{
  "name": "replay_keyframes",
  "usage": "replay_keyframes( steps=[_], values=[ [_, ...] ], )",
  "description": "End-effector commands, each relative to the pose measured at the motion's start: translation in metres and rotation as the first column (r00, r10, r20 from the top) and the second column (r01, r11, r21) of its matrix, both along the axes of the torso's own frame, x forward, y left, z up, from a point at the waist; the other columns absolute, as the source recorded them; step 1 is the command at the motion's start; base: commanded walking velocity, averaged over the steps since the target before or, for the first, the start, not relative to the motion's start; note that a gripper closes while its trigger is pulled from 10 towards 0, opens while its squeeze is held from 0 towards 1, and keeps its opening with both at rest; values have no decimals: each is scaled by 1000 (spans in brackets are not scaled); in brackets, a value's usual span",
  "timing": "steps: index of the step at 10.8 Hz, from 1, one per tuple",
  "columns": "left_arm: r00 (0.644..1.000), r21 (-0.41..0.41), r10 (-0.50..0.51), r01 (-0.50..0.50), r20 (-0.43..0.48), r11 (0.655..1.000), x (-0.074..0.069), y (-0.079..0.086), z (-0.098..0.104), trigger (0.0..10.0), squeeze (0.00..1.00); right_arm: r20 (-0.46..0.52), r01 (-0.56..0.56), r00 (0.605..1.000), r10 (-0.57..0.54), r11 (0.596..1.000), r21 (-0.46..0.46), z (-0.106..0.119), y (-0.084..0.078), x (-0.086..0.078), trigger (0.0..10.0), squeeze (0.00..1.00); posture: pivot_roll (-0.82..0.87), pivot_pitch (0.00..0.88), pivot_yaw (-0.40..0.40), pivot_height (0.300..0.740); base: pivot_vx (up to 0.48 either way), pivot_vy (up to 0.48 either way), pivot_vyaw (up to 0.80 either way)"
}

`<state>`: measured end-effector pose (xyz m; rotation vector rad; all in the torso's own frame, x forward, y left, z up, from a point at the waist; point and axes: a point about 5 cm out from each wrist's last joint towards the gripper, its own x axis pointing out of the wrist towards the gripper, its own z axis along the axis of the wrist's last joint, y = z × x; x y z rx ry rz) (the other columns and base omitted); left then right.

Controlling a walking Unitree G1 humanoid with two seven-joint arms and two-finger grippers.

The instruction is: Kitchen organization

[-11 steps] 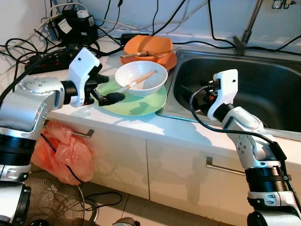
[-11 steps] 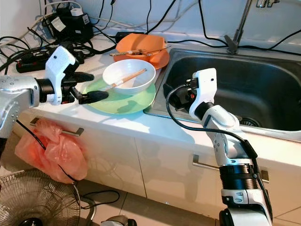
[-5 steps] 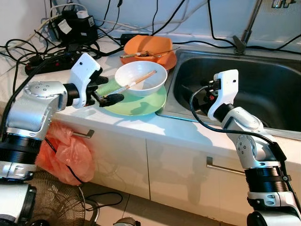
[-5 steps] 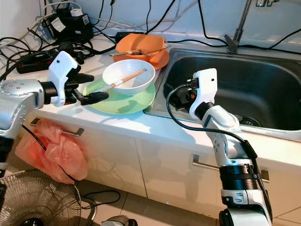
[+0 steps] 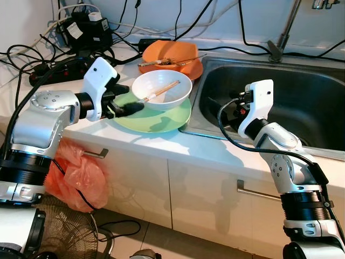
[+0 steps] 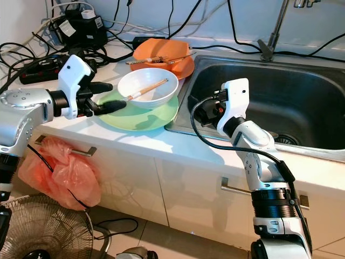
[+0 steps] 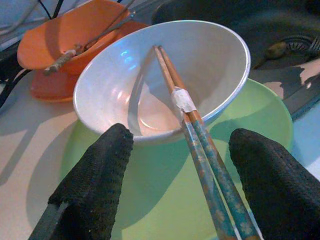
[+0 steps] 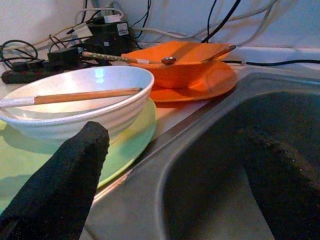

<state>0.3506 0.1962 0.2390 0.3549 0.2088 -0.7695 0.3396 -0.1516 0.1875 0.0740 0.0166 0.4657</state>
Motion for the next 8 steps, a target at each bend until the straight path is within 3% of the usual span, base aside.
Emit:
replay_keyframes(
  steps=[1,3,4,5,8],
  values=[
    [1000,-9,6,-6,1,1000,1,3,2,0,0,14,9,1000,-9,1000,11,3,-1,-1,10000,0,196,0,92,740,0,0,0],
    [1000,-4,6,-6,-13,1000,0,4,-1,0,0,12,5,1000,-5,1000,9,3,-2,-1,10000,0,196,0,88,740,0,0,0],
    [999,14,-2,3,-42,1000,-2,5,-6,1647,0,10,4,1000,-4,1000,8,3,-2,-1,10000,0,197,0,88,740,0,0,0],
    [996,40,-13,16,-83,999,-5,7,-12,10000,0,10,4,1000,-4,1000,9,3,-2,-1,10000,0,198,0,88,740,0,0,0],
    [994,50,-19,25,-112,998,-6,8,-14,10000,0,11,2,1000,-2,1000,12,3,-1,-1,10000,0,199,0,90,740,0,0,0]
  ],
)
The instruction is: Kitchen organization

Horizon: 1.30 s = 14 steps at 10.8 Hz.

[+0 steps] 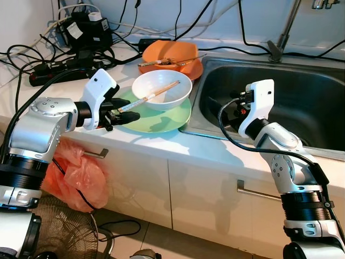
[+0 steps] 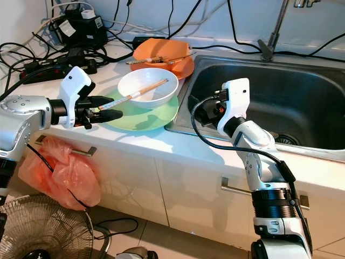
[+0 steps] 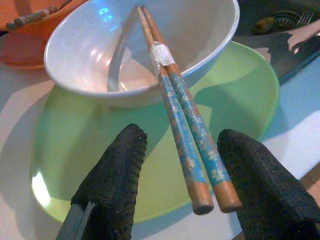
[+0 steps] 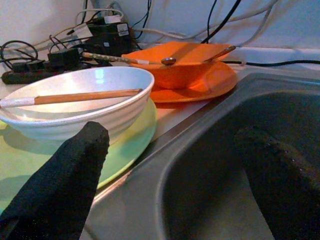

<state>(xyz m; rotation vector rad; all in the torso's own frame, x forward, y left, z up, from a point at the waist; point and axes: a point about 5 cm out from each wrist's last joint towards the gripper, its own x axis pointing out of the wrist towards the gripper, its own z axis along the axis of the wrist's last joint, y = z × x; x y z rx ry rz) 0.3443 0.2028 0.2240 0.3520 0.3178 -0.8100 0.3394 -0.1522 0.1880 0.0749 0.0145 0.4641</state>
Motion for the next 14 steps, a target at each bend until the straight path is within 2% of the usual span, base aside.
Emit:
replay_keyframes(
  steps=[1,4,11,12,14],
  values=[
    [1000,9,13,-13,-3,1000,1,3,3,10000,0,9,1,1000,-1,1000,11,3,0,-1,10000,0,198,0,91,740,0,0,0],
    [997,-10,57,-57,48,998,7,6,12,10000,0,7,2,1000,-2,1000,12,2,0,-1,10000,0,198,0,91,740,0,0,0],
    [998,-37,31,-29,57,999,9,0,18,10000,0,5,6,1000,-6,1000,14,1,-1,-2,10000,0,194,0,95,740,0,0,0],
    [999,-52,33,-30,43,998,9,0,16,0,0,5,5,1000,-6,1000,14,1,-1,-2,10000,0,193,0,92,740,0,0,0],
    [999,-54,29,-27,34,998,8,0,15,0,0,7,4,1000,-4,1000,11,2,-1,-1,10000,0,194,0,87,740,0,0,0]
  ],
)
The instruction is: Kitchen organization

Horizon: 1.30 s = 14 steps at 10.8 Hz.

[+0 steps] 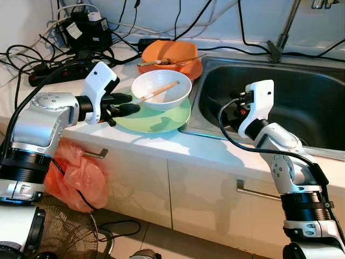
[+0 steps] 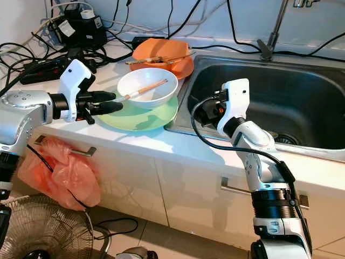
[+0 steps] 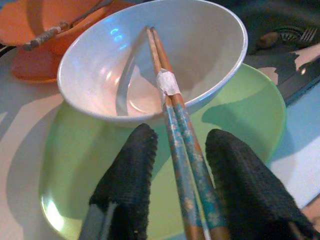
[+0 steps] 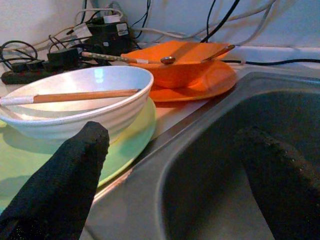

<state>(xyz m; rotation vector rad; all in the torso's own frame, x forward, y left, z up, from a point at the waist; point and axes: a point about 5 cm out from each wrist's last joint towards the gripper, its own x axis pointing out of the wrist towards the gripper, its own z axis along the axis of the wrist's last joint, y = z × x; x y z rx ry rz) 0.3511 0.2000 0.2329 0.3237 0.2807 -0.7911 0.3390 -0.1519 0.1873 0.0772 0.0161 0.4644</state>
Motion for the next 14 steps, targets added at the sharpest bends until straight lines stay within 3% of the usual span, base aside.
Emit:
replay_keyframes(
  steps=[1,8,10,11,12,13,14],
  values=[
    [1000,-19,14,-13,9,1000,1,3,6,0,0,10,2,1000,-3,1000,9,4,-1,0,10000,0,195,0,86,740,0,0,0],
    [998,-40,45,-43,42,998,3,6,11,0,0,9,0,1000,-1,1000,10,3,0,0,10000,0,198,0,85,740,0,0,0],
    [991,-69,81,-74,108,995,6,8,22,0,0,13,3,1000,-3,1000,13,4,0,1,10000,0,201,0,85,740,0,0,0],
    [953,-160,147,-107,263,981,12,5,42,0,0,26,19,999,-19,999,35,7,0,2,10000,0,202,0,85,740,0,0,0],
    [930,-208,182,-119,318,971,13,2,48,0,0,32,26,999,-28,998,56,9,-1,2,10000,0,202,0,84,740,0,0,0],
    [861,-269,282,-177,423,947,16,-4,55,0,0,44,44,998,-49,992,115,15,-2,4,10000,0,202,0,84,740,0,0,0],
    [789,-272,314,-192,529,943,15,-16,55,0,0,46,56,997,-68,974,221,23,-3,7,10000,0,202,0,82,740,0,0,0]
  ],
)
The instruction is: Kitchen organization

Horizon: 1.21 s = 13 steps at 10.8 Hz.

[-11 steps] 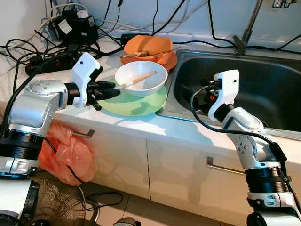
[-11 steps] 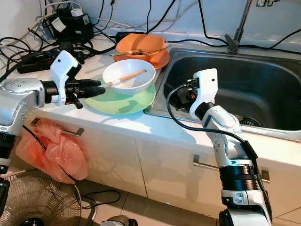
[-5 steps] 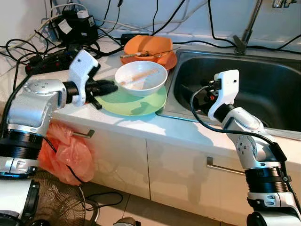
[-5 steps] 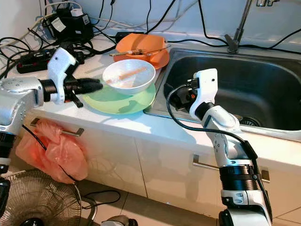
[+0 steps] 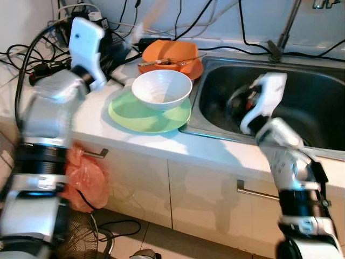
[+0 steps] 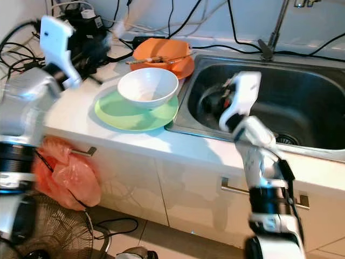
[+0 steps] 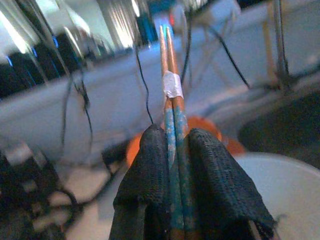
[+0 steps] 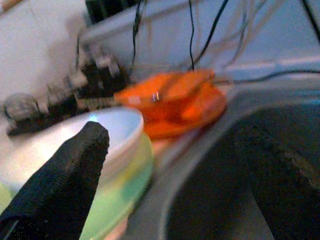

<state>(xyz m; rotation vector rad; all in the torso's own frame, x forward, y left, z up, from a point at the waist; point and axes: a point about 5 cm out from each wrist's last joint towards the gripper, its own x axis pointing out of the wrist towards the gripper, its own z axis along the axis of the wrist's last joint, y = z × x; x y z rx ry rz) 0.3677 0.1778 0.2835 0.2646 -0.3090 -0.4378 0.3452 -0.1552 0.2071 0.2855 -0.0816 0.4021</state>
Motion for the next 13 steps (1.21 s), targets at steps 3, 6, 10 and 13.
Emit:
replay_keyframes(
  steps=[3,6,10,13],
  values=[
    [997,-32,-74,75,34,997,-7,-46,-24,0,0,58,-65,997,51,964,259,29,5,-2,10000,0,197,0,81,740,0,0,0],
    [981,-36,-196,196,-11,980,-13,-85,-46,0,0,135,-164,983,124,925,344,50,15,-7,10000,0,191,0,82,740,0,0,0],
    [937,-22,-348,348,13,937,-32,-128,-54,0,0,127,-197,979,162,915,353,53,21,-9,10000,0,182,0,89,740,0,0,0],
    [923,-19,-384,385,36,923,-40,-137,-54,0,0,117,-180,982,147,916,360,54,19,-6,10000,0,184,0,83,740,0,0,0]
  ],
)
